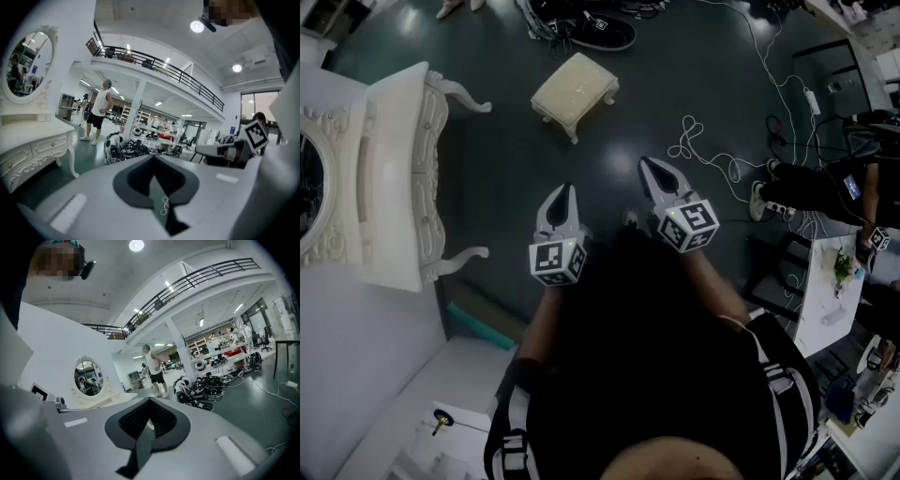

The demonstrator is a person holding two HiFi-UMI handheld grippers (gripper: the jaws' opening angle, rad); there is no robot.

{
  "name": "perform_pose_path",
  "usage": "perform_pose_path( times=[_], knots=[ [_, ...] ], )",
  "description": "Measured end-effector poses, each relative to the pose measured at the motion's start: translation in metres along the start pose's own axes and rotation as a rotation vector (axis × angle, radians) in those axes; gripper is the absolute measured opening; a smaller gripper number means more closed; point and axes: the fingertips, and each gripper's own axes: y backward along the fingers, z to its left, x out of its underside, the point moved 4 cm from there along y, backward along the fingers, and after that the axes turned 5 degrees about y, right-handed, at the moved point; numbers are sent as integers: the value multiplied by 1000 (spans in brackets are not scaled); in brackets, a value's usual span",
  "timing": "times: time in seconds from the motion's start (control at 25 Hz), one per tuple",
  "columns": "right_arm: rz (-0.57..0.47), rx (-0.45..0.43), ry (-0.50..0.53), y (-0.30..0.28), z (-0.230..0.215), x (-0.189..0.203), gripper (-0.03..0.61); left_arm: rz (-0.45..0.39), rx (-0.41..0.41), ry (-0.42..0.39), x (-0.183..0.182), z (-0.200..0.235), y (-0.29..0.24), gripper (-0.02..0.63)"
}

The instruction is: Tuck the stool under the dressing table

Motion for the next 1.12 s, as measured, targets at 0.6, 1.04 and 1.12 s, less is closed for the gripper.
perform_pose_path(
  times=[0.6,1.04,1.12],
  knots=[
    [2,-3,13,3,-2,0,-3,8,12,1,4,-6,-3,9],
    [-12,-6,-30,11,-29,-1,-3,16,-5,11,11,-20,-18,9],
    [-7,-9,-24,12,-36,0,-2,16,-15,10,13,-22,-23,9]
  ],
)
